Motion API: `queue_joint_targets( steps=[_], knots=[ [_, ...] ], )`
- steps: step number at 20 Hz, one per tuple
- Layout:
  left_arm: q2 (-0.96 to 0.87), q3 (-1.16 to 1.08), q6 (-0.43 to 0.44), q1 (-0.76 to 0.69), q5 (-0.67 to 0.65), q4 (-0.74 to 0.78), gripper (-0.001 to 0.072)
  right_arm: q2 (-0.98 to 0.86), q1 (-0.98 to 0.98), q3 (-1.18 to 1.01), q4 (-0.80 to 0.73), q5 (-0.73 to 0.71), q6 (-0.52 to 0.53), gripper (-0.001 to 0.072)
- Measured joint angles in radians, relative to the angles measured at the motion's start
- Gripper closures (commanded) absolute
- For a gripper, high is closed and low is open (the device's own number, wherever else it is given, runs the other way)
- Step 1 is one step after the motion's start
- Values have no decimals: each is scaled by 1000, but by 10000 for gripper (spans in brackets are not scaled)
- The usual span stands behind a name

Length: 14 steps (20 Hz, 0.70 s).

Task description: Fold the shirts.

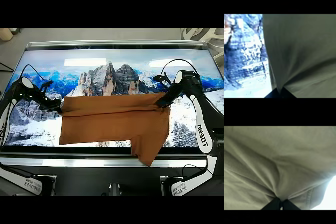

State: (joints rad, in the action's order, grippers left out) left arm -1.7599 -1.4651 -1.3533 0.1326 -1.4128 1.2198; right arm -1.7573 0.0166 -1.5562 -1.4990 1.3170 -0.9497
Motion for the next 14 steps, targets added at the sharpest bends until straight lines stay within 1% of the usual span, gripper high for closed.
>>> queue_joint_targets(
  steps=[1, 2, 4, 6, 9, 10, 12, 14],
  knots=[
    [-1, 0, 0, 0, 7, 0, 322, -5, 0, 0, 2, -1, 0, 409],
    [-2, 0, 0, 0, 10, -5, 238, -7, 0, 0, 7, -6, -2, 293],
    [4, -1, -4, 5, 10, -17, 239, -4, 1, -5, 14, 4, -3, 255],
    [21, -3, -11, 19, -11, -23, 240, 20, 11, -10, 6, 60, -2, 254],
    [86, 30, -26, 65, -58, -28, 241, 66, 85, -3, -3, 167, -12, 268],
    [121, 69, -28, 82, -63, -29, 241, 88, 116, 17, -1, 201, -19, 268],
    [211, 215, -30, 112, -54, -26, 241, 145, 161, 94, 5, 230, -23, 276],
    [311, 410, -16, 126, -14, -32, 241, 208, 183, 194, 13, 216, -25, 277]
  ],
)
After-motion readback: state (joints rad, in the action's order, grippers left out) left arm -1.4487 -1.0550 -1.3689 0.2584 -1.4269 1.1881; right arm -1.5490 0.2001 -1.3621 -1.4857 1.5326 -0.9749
